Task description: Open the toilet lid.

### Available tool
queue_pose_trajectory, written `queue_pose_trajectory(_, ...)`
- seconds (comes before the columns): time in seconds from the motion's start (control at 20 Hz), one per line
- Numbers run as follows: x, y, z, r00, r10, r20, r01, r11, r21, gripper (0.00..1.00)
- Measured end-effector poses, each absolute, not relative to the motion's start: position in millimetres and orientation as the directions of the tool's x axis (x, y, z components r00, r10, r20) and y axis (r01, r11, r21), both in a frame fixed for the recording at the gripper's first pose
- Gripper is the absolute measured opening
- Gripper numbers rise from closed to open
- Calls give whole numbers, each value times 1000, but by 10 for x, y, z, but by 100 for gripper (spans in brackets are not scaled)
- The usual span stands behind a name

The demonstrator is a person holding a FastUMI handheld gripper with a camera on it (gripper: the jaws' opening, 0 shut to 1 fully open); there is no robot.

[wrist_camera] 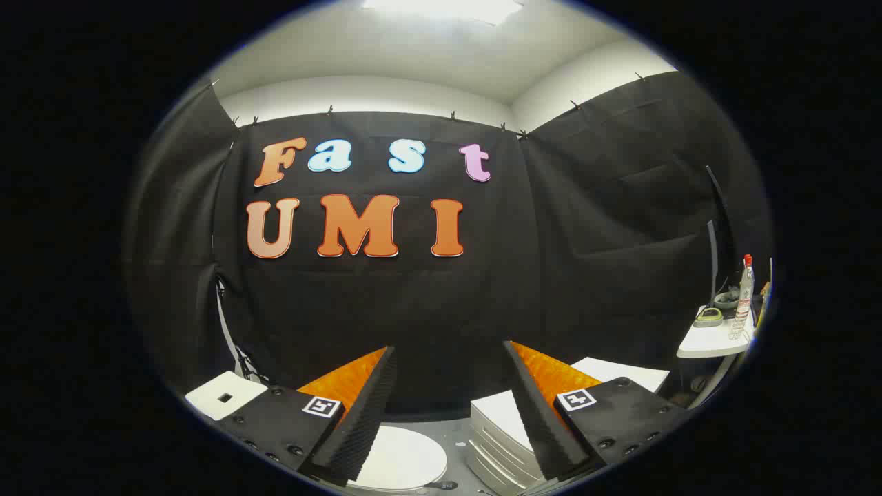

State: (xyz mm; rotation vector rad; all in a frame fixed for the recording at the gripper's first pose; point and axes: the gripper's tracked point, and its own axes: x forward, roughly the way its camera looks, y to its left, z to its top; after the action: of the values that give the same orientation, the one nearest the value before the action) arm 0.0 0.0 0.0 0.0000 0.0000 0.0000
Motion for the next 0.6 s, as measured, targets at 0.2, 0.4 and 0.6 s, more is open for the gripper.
queue_pose_trajectory(0.2, -23, 48, -23, 1000, 12, 1, -12, 1000, 1, 98)
queue_pose_trajectory(0.4, -16, 30, -15, 1000, 10, -1, -10, 1000, -5, 98)
queue_pose_trajectory(0.6, -22, 36, 23, 1000, 8, 11, -8, 1000, 3, 98)
